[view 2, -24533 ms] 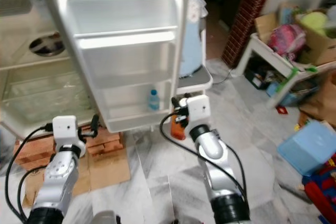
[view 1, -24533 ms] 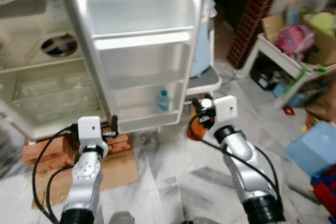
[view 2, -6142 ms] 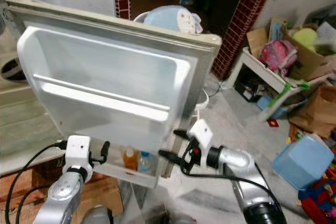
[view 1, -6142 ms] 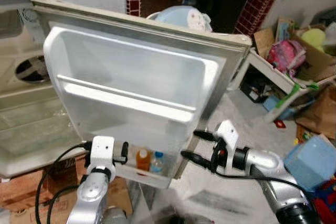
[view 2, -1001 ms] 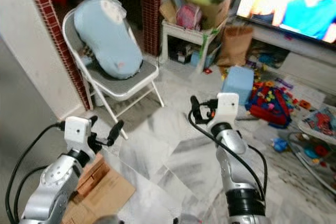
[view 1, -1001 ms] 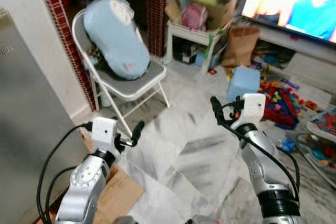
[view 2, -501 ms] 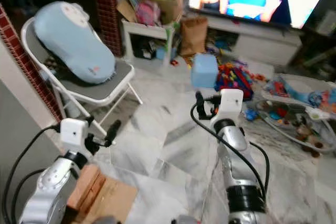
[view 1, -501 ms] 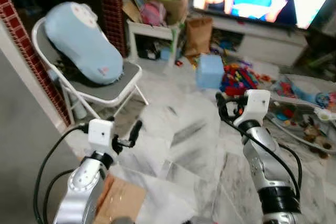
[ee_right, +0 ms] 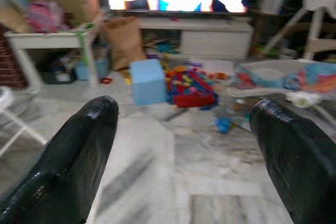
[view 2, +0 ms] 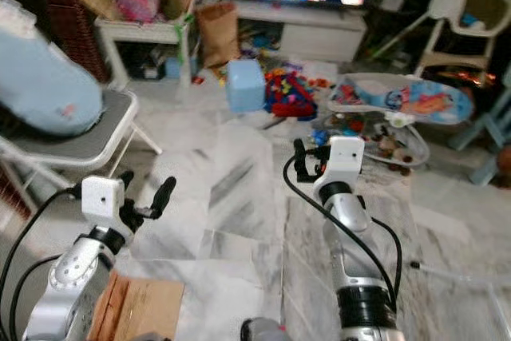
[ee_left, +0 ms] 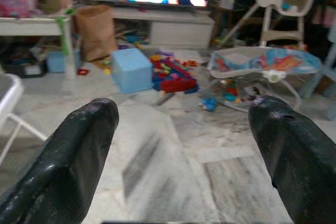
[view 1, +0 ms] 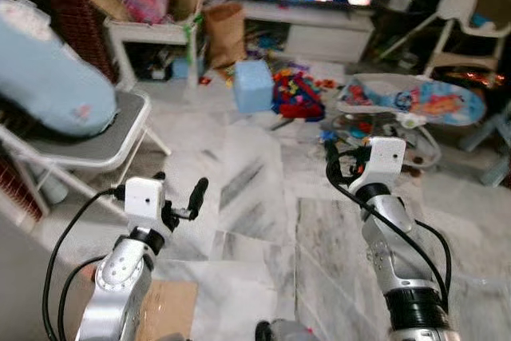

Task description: Restocking fridge

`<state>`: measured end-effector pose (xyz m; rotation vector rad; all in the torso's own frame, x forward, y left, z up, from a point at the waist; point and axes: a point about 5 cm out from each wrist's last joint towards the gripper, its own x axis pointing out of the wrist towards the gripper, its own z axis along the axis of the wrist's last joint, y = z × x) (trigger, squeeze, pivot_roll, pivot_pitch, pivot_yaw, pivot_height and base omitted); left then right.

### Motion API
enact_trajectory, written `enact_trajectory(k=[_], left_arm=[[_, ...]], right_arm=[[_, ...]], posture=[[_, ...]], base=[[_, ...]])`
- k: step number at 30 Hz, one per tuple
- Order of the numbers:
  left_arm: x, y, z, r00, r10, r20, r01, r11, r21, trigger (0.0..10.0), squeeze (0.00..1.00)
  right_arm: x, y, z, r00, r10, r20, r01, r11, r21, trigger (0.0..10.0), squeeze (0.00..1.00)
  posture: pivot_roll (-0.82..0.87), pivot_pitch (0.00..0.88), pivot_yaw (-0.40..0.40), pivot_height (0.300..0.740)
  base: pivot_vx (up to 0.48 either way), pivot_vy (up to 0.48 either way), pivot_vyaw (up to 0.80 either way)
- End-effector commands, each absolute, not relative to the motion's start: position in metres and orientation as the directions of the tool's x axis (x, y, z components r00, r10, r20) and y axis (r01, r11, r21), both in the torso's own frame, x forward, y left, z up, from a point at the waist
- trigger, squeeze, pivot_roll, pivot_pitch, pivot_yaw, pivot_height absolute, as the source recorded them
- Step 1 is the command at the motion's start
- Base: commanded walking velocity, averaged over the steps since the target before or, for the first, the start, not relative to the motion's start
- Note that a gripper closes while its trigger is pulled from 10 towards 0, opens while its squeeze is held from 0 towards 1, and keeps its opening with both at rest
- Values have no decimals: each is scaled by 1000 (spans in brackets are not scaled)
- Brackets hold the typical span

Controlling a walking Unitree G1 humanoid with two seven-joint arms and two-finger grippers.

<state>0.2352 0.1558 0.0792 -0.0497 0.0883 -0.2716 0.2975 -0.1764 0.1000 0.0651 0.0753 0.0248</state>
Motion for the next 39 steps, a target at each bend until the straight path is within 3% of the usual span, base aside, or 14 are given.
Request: enact_trajectory(k=[1,15,27,39], left_arm=[[237,155,80,956,-283,-73,281,959,-41,10000,0],[240,155,83,952,-298,-69,296,955,-27,10000,0],[239,160,82,928,-355,-112,355,935,-18,10000,0],[245,163,86,926,-360,-111,362,932,-4,10000,0]], right_arm=[[299,-177,106,999,18,-50,-15,998,62,10000,0],[300,-175,106,999,9,-46,-6,998,64,10000,0],[287,-175,106,998,-61,-25,63,995,74,10000,0],[286,-169,103,998,-63,-29,65,994,84,10000,0]], posture=[[14,25,-53,740],[12,31,-44,740],[-11,119,61,740],[1,114,72,740]], base=[[0,0,-800],[159,0,-800],[291,0,-800],[89,0,-800]])
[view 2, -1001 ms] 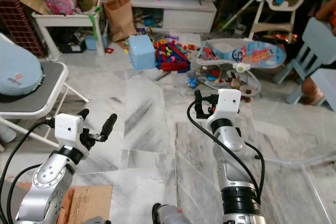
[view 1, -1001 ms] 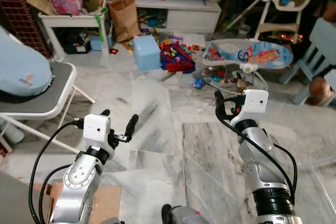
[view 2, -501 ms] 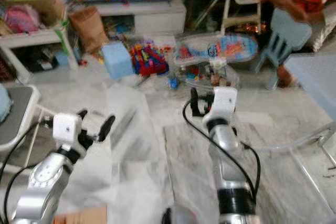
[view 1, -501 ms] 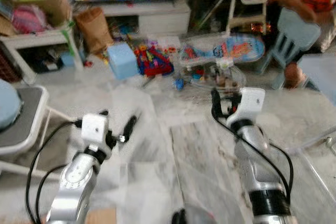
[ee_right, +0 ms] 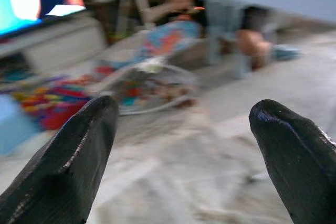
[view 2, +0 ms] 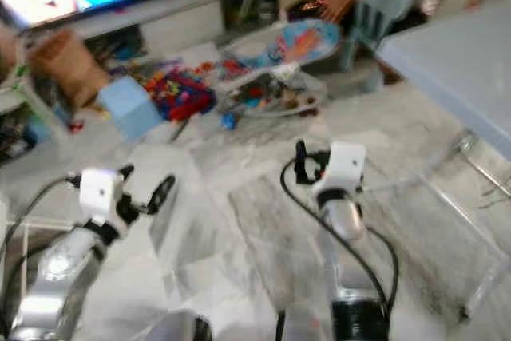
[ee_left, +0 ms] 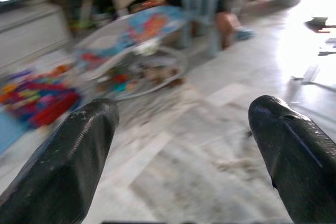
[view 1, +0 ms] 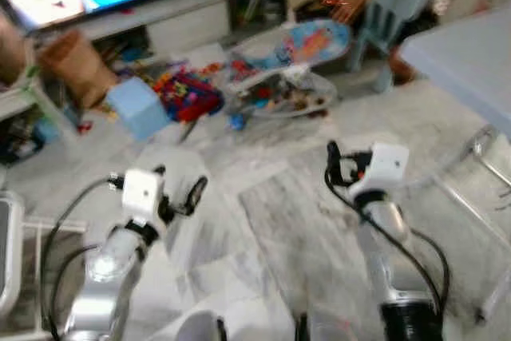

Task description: Restocking fridge

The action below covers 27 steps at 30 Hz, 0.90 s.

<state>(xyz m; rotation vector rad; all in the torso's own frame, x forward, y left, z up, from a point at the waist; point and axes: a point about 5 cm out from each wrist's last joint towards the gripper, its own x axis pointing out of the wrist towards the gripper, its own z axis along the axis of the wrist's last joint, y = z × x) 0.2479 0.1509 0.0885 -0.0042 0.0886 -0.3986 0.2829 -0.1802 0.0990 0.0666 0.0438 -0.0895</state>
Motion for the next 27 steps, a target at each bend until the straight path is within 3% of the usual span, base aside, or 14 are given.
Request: enact_trajectory(k=[1,15,27], left_arm=[[246,163,86,926,-360,-112,361,932,-4,10000,0],[248,165,87,929,-353,-112,355,935,1,10000,0],[252,165,93,953,-297,-59,295,954,-44,10000,0]], right_arm=[[287,-170,104,998,-63,-24,65,994,84,10000,0],[287,-165,104,998,-63,-20,64,994,90,10000,0],[296,-157,112,1000,-17,18,15,997,70,10000,0]], posture=[[3,110,73,740],[10,103,71,740],[29,59,30,740]], base=[[0,0,-800],[0,0,-800],[351,0,-800]])
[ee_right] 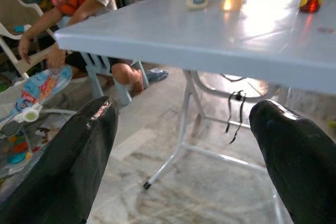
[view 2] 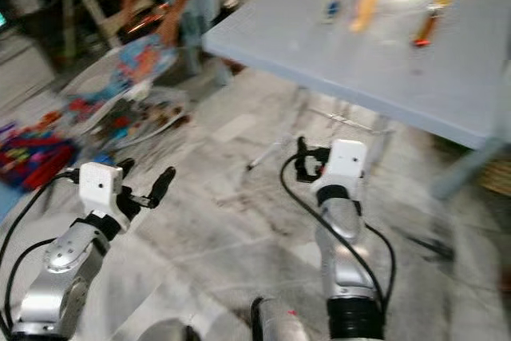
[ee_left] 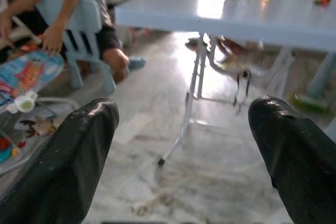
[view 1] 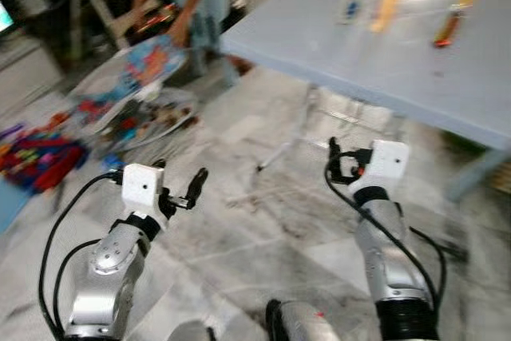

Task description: Restocking fridge

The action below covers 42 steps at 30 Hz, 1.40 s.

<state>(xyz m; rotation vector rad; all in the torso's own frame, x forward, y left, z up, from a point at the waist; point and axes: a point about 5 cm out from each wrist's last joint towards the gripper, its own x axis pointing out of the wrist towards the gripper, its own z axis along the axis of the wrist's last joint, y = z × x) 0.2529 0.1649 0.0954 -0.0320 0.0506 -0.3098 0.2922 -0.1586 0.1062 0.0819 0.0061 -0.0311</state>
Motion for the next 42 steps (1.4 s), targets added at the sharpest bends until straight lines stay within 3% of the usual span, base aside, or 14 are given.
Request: enact_trajectory(k=[1,16,23,30,42], left_arm=[[251,164,93,953,-297,-56,294,955,-47,10000,0],[256,155,93,954,-298,-27,296,953,-61,10000,0],[262,163,103,977,-210,33,211,977,-31,10000,0],[263,165,101,982,-187,30,188,981,-43,10000,0],[267,160,98,985,-171,20,171,984,-55,10000,0]], right_arm=[[298,-156,114,1000,-11,27,9,998,67,10000,0],[299,-156,116,999,-2,47,1,999,34,10000,0],[296,-159,126,994,6,106,-2,999,-40,10000,0],[293,-157,125,994,18,110,-12,999,-49,10000,0],[300,-154,135,987,51,152,-37,995,-92,10000,0]], posture=[[30,52,27,740],[15,26,15,740],[13,22,8,740],[3,24,15,740],[-3,20,12,740]], base=[[416,0,-600],[462,0,0],[480,0,0],[480,0,-629],[456,46,0]])
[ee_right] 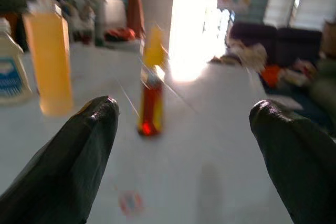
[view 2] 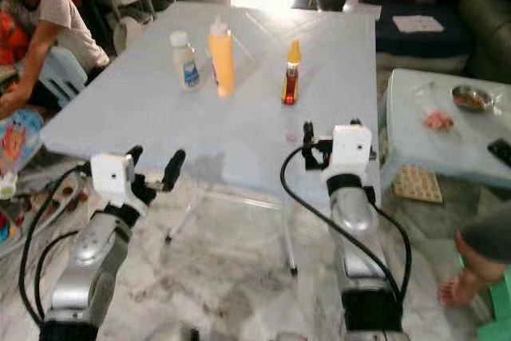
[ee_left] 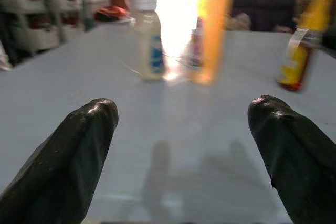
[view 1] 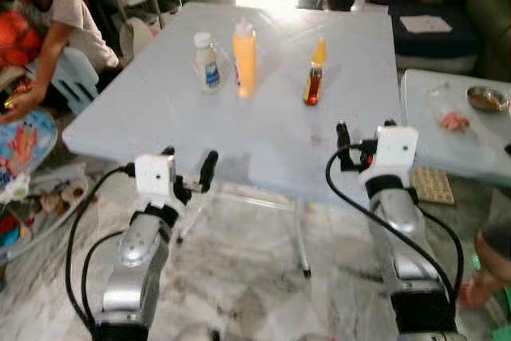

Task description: Restocking fridge

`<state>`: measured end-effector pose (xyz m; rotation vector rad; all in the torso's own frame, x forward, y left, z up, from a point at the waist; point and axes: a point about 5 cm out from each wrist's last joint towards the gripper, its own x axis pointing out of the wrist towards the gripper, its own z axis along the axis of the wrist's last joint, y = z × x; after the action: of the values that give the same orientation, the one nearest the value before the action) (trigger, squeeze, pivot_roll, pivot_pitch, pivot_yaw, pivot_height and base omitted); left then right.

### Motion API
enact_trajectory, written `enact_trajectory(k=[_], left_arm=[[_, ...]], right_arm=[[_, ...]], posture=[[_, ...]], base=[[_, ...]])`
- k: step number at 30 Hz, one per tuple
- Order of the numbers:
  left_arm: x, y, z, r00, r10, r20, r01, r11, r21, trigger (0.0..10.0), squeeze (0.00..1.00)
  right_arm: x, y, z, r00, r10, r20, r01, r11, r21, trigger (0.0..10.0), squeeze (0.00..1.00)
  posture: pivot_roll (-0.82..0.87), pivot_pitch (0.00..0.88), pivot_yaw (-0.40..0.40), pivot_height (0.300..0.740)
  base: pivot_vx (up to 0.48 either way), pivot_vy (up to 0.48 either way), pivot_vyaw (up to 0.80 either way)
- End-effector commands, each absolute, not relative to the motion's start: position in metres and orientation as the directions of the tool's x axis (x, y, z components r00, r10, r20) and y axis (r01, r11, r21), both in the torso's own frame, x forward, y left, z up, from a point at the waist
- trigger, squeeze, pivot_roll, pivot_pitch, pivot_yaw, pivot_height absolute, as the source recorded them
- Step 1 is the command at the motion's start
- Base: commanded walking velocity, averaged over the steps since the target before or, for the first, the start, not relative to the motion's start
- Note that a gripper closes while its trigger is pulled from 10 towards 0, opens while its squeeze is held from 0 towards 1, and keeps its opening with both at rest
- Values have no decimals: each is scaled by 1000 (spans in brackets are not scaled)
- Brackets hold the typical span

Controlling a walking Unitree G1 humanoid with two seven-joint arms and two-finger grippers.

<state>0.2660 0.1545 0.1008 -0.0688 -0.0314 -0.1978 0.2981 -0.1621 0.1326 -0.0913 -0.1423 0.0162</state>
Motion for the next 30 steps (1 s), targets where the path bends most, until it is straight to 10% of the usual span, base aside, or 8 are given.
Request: enact_trajectory(k=[1,30], left_arm=[[267,161,97,987,-163,16,163,985,-63,10000,0],[266,150,99,974,-222,33,222,975,3,10000,0]], right_arm=[[301,-154,137,986,58,159,-42,994,-100,10000,0],[306,-144,138,981,92,170,-73,991,-112,10000,0]], posture=[[-3,19,12,740],[5,33,9,740]], base=[[319,360,0],[132,344,0]])
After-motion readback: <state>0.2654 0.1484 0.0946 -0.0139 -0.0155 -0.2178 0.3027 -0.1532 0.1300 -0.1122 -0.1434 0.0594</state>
